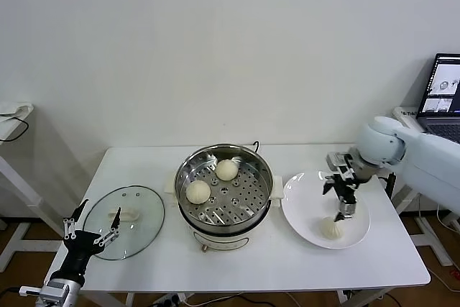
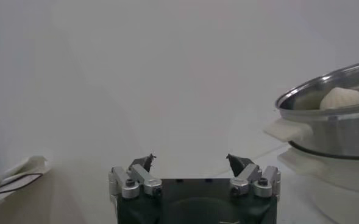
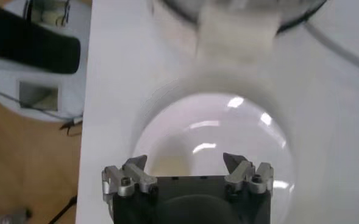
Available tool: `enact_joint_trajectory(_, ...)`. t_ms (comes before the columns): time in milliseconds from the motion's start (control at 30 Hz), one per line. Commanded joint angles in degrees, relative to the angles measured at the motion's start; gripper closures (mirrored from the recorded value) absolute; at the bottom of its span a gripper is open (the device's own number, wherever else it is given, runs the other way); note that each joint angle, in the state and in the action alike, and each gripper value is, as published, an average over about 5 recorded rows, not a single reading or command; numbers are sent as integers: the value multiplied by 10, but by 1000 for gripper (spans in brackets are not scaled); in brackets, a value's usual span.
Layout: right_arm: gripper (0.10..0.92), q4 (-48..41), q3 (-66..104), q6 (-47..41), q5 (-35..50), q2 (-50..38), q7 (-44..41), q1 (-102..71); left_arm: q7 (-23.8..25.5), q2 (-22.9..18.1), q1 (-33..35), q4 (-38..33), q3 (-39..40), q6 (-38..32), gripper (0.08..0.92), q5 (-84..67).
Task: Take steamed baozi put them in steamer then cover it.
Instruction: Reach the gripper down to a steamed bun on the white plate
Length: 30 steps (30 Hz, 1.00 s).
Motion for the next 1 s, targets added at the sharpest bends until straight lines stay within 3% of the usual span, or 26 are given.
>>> enact_joint_trajectory(33,203,-39,100,34,-100,-19,-2,-141,0,0,-1,2,5,0,177,1)
enact_joint_trajectory(1000,203,-94,95,26,-94,70,27,-151,-1,0,-7,18,5,-2,177,5)
